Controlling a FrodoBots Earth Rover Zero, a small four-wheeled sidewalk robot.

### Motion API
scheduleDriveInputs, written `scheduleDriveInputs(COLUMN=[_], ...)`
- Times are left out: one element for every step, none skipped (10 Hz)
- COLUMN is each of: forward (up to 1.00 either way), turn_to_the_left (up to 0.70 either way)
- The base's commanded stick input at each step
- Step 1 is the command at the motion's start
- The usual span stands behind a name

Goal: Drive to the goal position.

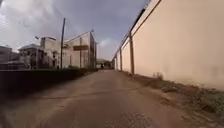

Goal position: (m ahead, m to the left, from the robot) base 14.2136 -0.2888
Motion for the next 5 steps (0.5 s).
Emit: scheduleDriveInputs(forward=[0.7,0.7,0.7,0.7,0.7], turn_to_the_left=[0.0,0.0,0.0,0.0,0.0])
